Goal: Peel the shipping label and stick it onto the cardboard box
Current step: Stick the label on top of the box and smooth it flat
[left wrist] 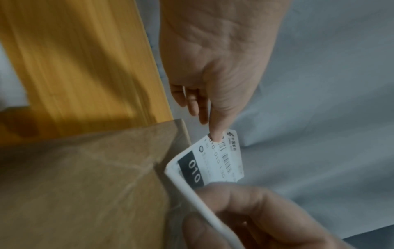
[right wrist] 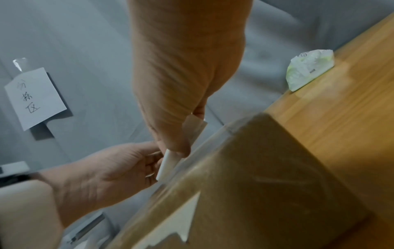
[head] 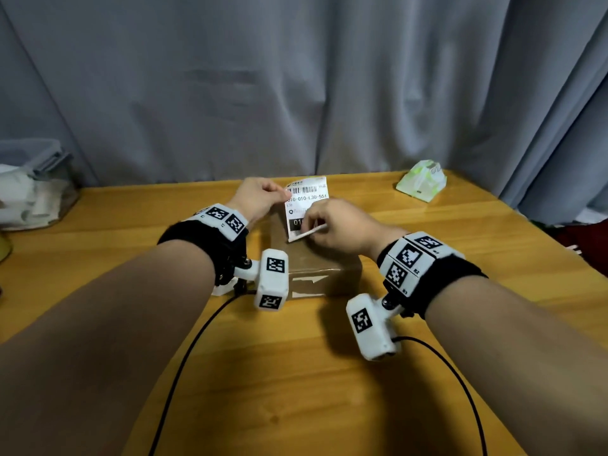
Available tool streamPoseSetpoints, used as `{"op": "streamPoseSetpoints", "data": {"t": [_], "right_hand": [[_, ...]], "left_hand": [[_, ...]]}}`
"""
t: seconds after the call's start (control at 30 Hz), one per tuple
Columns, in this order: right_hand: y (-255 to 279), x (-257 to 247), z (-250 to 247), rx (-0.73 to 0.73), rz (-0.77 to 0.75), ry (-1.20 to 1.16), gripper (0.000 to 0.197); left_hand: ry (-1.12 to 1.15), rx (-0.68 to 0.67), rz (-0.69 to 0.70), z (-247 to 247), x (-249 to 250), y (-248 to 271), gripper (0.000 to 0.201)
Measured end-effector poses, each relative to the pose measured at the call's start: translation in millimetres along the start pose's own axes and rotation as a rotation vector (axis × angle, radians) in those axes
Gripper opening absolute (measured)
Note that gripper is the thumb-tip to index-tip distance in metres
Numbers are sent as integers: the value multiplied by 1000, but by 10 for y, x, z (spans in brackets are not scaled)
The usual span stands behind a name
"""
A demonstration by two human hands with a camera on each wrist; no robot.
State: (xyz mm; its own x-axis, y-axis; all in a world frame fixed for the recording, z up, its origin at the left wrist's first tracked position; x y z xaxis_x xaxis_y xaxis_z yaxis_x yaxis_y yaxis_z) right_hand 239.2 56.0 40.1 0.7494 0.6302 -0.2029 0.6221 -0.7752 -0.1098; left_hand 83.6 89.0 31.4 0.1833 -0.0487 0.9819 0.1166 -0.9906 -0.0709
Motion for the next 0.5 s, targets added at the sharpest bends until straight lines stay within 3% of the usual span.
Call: {"op": "streamPoseSetpoints", "data": {"t": [0.23, 0.5], "right_hand": [[93, 73, 97, 60, 50, -163, 7], [46, 152, 178, 115, 95, -330, 10]], "left_hand": [[-7, -9, -35, 57, -149, -23, 16], [-35, 10, -63, 63, -209, -79, 20]]}}
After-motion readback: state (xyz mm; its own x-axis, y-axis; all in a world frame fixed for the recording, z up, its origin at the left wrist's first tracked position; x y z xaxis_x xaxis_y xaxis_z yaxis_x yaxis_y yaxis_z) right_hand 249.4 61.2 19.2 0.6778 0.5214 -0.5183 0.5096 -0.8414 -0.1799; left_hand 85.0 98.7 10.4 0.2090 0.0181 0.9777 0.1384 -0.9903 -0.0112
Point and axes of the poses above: each hand's wrist, its own y-axis away from the middle knuckle, its own z-axis out of the palm, x = y × z, the point moved 3 cm from there along -y, towards the middle knuckle, and after that the axes turned 10 degrees about y, right-handed, at the moved point
